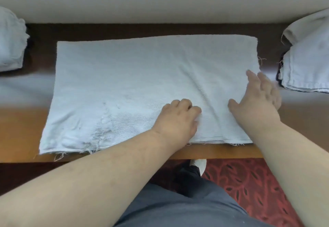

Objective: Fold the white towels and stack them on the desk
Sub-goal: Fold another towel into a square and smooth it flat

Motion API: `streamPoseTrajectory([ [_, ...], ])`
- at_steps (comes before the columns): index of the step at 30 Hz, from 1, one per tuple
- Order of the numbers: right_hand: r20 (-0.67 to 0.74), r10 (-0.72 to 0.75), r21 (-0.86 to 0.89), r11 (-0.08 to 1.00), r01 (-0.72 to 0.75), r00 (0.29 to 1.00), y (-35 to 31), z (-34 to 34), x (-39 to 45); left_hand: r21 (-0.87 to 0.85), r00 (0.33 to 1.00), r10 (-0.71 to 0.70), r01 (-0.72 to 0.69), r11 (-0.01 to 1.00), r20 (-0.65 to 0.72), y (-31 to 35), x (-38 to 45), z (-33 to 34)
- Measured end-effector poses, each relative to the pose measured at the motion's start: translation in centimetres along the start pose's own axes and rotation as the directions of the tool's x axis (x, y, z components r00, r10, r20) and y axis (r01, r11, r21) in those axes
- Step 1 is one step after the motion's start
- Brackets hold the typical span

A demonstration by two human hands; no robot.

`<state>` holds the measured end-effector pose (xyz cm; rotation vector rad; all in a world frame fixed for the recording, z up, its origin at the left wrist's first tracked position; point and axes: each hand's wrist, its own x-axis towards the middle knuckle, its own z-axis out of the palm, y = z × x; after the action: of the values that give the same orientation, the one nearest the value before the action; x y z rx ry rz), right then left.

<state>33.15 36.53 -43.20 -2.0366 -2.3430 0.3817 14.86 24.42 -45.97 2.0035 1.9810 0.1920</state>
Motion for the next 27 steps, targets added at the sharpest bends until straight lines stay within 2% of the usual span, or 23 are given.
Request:
streamPoseTrajectory([
  [2, 0.073, -0.244, -0.007, 0.969, 0.246, 0.967, -4.9, 1.4, -0.4, 0.009, 0.994, -0.101, 0.101, 0.995, -0.032, -2.7, -2.1, -0.4],
  [4, 0.22, -0.391, 0.031, 0.919, 0.394, 0.894, -9.6, 3.2, -1.3, 0.012, 0.983, -0.166, 0.167, 0.986, -0.073, -5.2, -4.3, -0.8],
  [7, 0.357, -0.514, 0.051, 0.844, 0.533, 0.78, -14.1, 6.1, -3.4, -0.02, 0.943, -0.294, 0.294, 0.956, -0.154, -9.0, -8.1, -1.6],
  [10, 0.358, -0.591, -0.014, 0.77, 0.638, 0.722, -16.8, 8.1, -5.3, -0.07, 0.871, -0.429, 0.426, 0.902, -0.237, -12.4, -11.6, -1.9],
  [13, 0.363, -0.656, -0.022, 0.704, 0.71, 0.662, -20.7, 9.4, -6.7, -0.098, 0.812, -0.502, 0.497, 0.862, -0.298, -15.1, -14.1, -2.2],
  [15, 0.389, -0.705, -0.016, 0.638, 0.77, 0.592, -23.7, 10.1, -7.8, -0.171, 0.733, -0.602, 0.58, 0.796, -0.317, -17.0, -15.4, -2.6],
  [17, 0.4, -0.756, -0.02, 0.559, 0.829, 0.518, -26.6, 10.8, -8.7, -0.281, 0.604, -0.727, 0.673, 0.685, -0.327, -19.1, -16.8, -2.9],
  [18, 0.391, -0.772, -0.013, 0.541, 0.841, 0.502, -28.0, 11.0, -8.9, -0.323, 0.535, -0.788, 0.72, 0.614, -0.305, -20.0, -17.6, -3.0],
  [20, 0.317, -0.791, 0.047, 0.564, 0.824, 0.523, -31.0, 10.9, -9.0, -0.356, 0.42, -0.881, 0.806, 0.473, -0.219, -21.5, -19.1, -3.3],
  [21, 0.272, -0.804, 0.1, 0.57, 0.816, 0.529, -32.6, 10.8, -8.8, -0.368, 0.38, -0.91, 0.832, 0.415, -0.169, -22.2, -19.7, -3.4],
  [22, 0.244, -0.826, 0.156, 0.551, 0.82, 0.508, -34.1, 10.7, -8.7, -0.385, 0.367, -0.922, 0.838, 0.386, -0.124, -22.7, -20.1, -3.5],
  [23, 0.245, -0.853, 0.203, 0.51, 0.836, 0.46, -35.7, 10.7, -8.6, -0.422, 0.38, -0.92, 0.821, 0.384, -0.098, -23.1, -20.4, -3.6],
  [25, 0.333, -0.891, 0.249, 0.398, 0.883, 0.308, -38.4, 10.4, -8.3, -0.558, 0.408, -0.907, 0.73, 0.395, -0.108, -23.2, -20.8, -4.2],
  [27, 0.446, -0.879, 0.209, 0.286, 0.935, 0.17, -40.5, 10.4, -7.9, -0.676, 0.368, -0.921, 0.646, 0.354, -0.131, -23.3, -20.9, -4.8],
])
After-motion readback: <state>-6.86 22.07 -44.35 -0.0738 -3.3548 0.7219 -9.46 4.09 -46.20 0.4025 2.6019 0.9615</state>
